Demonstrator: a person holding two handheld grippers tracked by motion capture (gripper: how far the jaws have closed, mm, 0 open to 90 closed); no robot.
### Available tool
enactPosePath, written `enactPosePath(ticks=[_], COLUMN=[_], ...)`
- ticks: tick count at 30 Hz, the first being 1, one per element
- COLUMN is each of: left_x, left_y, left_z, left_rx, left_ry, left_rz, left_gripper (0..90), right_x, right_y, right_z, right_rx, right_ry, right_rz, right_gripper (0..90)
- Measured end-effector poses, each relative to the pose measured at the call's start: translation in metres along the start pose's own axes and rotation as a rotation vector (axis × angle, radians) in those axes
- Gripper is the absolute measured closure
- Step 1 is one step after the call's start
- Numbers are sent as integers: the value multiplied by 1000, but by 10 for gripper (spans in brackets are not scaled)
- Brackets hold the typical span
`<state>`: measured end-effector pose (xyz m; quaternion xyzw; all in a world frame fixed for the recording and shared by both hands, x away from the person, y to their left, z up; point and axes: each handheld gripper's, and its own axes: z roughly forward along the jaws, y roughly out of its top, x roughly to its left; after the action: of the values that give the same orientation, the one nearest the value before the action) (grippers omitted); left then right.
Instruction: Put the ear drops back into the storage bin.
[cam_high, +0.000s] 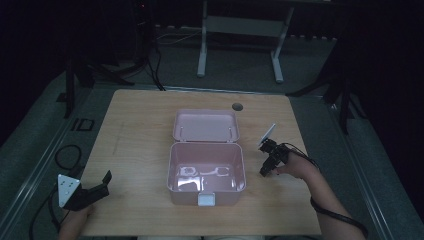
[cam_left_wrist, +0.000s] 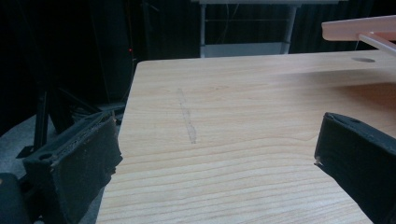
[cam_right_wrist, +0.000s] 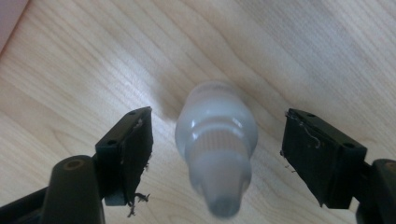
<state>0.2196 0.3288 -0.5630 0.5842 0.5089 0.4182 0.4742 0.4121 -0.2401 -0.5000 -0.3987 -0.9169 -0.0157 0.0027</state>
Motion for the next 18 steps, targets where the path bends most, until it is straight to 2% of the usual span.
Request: enactPosePath(ticks=[8,15,18], left_x=[0,0,0], left_y=[0,0,0], left_z=[0,0,0], left_rx=[-1,-1,0], left_ry=[-2,-2,-2], left_rz=[1,1,2], left_gripper=[4,4,4], right_x=[1,2,2], right_y=[7,9,10], right_z=[3,9,10], right_rx=[36,72,67], right_ry=[-18,-23,-19], right_rz=[-41,-55,-66], right_gripper=[411,494,591])
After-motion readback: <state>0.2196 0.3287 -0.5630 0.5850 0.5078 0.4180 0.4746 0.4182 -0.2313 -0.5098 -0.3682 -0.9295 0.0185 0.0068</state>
